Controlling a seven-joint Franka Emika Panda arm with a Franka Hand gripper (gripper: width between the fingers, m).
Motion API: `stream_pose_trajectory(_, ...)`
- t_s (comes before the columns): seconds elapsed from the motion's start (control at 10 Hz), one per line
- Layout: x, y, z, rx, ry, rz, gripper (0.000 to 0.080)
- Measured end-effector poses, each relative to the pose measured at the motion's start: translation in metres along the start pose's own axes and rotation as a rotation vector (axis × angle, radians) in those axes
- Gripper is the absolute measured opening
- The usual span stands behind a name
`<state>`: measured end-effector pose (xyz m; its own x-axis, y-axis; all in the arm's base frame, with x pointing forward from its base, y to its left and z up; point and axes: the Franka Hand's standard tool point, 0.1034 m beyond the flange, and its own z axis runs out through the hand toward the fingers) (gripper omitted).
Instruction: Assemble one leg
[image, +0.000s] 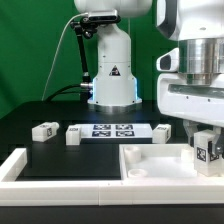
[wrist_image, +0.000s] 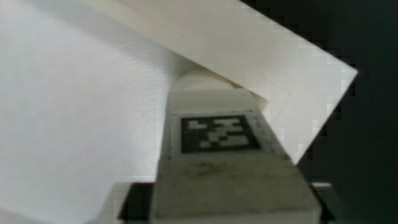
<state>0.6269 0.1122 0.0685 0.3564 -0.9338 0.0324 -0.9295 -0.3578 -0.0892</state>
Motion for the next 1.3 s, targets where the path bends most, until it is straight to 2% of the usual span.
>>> stream_pose_trajectory(0.1, 0.000, 0.000, 0.000, -0.005, -0.008, 0.055, 0.0290)
stream_pose_trajectory(0.3, -0.001, -0.001, -0.001, -0.004, -0.010, -0.003, 0.0290)
stream_pose_trajectory(0.4, -0.004, -0.003, -0.003, 0.001, -0.011, -0.041, 0.0504)
stream_pose_trajectory(0.5, -0.005, -0.003, -0.002, 0.006, -0.010, -0.101, 0.0603)
stream_pose_trajectory(0.9, -0.010, -0.004, 0.000, -0.001, -0.001, -0.687, 0.0647)
stream_pose_trajectory(1.3, -0.010, -0.005, -0.003, -0.038, 0.005, -1.152, 0.0649)
